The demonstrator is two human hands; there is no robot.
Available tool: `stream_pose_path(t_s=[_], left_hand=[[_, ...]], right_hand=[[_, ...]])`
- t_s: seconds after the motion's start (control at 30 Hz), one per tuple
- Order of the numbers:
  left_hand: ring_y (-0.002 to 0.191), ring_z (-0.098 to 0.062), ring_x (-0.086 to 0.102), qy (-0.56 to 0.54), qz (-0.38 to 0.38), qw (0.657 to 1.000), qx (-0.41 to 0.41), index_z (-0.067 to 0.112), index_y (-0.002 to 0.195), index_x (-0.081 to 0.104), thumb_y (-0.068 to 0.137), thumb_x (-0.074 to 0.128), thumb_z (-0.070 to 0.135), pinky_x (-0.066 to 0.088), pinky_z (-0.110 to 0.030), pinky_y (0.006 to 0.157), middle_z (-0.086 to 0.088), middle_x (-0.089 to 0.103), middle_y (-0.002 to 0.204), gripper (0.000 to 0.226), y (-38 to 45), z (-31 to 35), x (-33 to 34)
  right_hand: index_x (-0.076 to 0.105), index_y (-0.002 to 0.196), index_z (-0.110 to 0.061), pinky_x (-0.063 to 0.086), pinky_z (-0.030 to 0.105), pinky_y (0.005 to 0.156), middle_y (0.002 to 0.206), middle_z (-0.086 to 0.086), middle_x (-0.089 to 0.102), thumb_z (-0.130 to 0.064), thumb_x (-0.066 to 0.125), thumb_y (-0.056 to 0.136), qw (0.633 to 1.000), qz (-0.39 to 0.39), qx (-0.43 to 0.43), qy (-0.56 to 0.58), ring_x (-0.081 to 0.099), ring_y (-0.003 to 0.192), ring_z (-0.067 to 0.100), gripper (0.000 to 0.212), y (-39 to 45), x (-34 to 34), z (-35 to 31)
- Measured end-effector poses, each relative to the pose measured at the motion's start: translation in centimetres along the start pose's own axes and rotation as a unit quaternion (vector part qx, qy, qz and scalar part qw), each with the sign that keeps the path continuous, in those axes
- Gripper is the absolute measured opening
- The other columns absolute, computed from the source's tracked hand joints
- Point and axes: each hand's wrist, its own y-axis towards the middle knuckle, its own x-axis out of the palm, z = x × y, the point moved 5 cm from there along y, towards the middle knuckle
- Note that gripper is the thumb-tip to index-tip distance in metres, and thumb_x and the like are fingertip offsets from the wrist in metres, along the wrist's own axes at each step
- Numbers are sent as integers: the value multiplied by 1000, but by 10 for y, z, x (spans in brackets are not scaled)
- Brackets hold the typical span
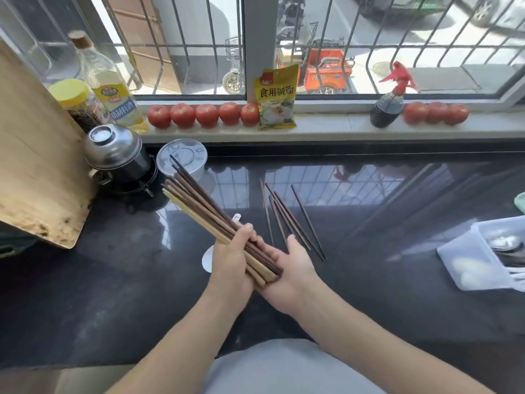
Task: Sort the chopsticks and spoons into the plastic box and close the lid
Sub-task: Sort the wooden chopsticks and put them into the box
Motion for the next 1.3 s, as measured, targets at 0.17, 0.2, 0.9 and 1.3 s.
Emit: stream_pose_path(t_s=[0.17, 0.2, 0.9, 1.3], left_hand=[[69, -29, 67, 142, 56, 988, -5, 11, 83, 62, 92, 65, 6, 59, -41, 74, -10, 66, 69, 11, -4, -22, -10], [63, -31, 64, 176, 61, 983, 1, 6, 81, 59, 91, 63, 4, 58, -37, 65, -12, 62, 64, 11, 0, -15, -17], [48, -24, 48, 286, 83, 953, -60, 6, 107, 54, 93, 55, 0, 47, -37, 54, -9, 51, 59, 15, -11, 9, -94], [50, -25, 48, 282, 65, 952, -95, 5, 106, 54, 93, 56, -2, 46, -36, 53, -12, 49, 67, 15, 5, 4, -94]], right_hand=[[76, 114, -12, 56, 36, 83, 110, 11, 76, -57, 34, 104, 995, -8, -10, -103, 73, 99, 27, 63, 8, 6, 5], [74, 114, -15, 54, 34, 80, 109, 6, 75, -55, 36, 104, 980, -20, -4, -196, 71, 97, 24, 56, 13, -1, 9], [4, 160, -4, 19, 55, 119, 166, 17, 9, -54, 52, 98, 494, 287, -223, -790, 10, 151, 39, 93, 150, -22, -96], [39, 123, -8, 51, 40, 83, 120, 15, 46, -4, 61, 85, 343, 267, -231, -871, 49, 111, 32, 44, 137, -53, -141]])
